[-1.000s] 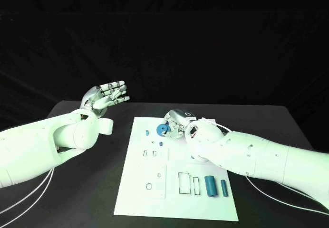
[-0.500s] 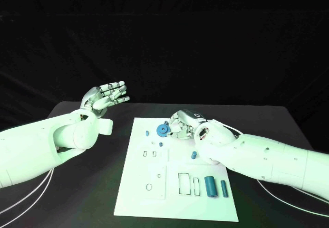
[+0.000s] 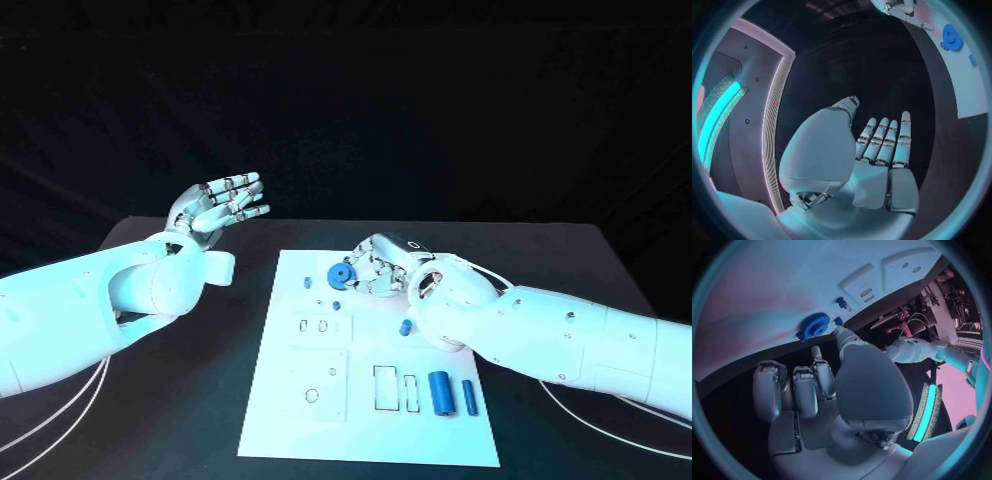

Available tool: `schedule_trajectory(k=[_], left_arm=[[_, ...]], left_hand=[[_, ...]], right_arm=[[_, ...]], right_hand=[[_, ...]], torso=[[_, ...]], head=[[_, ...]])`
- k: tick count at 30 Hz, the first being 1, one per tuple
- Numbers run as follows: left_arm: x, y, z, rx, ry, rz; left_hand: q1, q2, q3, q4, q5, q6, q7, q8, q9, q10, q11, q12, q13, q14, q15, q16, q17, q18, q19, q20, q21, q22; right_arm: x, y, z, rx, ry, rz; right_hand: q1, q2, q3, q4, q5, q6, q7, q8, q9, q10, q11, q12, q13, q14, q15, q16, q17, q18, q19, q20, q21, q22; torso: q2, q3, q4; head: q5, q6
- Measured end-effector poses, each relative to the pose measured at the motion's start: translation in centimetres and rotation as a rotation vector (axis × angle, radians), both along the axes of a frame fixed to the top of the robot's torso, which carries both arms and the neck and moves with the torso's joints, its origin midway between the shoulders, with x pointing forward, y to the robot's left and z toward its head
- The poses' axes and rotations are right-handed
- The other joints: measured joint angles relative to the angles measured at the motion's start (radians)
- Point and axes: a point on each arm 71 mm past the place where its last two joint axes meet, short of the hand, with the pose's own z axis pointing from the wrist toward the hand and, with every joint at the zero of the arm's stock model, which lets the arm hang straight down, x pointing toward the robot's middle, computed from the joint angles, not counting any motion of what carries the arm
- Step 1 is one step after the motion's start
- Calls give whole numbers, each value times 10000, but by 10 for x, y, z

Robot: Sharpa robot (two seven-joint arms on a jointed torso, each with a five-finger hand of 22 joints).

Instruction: Assemble the parts on the task board

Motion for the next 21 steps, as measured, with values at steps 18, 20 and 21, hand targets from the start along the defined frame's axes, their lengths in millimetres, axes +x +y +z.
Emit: schedule_trajectory(k=[18,20,21], left_arm=[[0,-2,0,-18,9,-55],[0,-2,0,-18,10,-57],[0,-2,0,-19,10,-58]], left_hand=[[0,0,0,0,0,0,0,0,0,0,0,0,0,0,0,0,-21,0,37,-37,0,0],[0,0,0,0,0,0,0,0,0,0,0,0,0,0,0,0,-21,0,36,-37,0,0],[0,0,0,0,0,0,0,0,1,0,0,0,0,0,0,0,-21,0,36,-37,0,0]], right_arm=[[13,14,-10,-136,345,-217],[14,15,-11,-176,378,-217],[14,16,-11,-197,395,-215]], right_hand=[[41,144,1,-1,56,1,0,-58,-23,77,1,71,-2,0,0,0,-2,0,-1,-1,39,7],[40,144,1,0,56,0,0,-58,-27,76,1,70,-2,0,0,0,-2,0,0,-1,39,7],[41,144,1,-1,67,1,0,-58,-34,76,1,70,-2,0,0,0,-2,-1,0,-1,39,7]], torso=[[27,-23,31],[27,-24,22],[26,-24,18]], head=[[3,-40],[12,-48],[15,-50]])
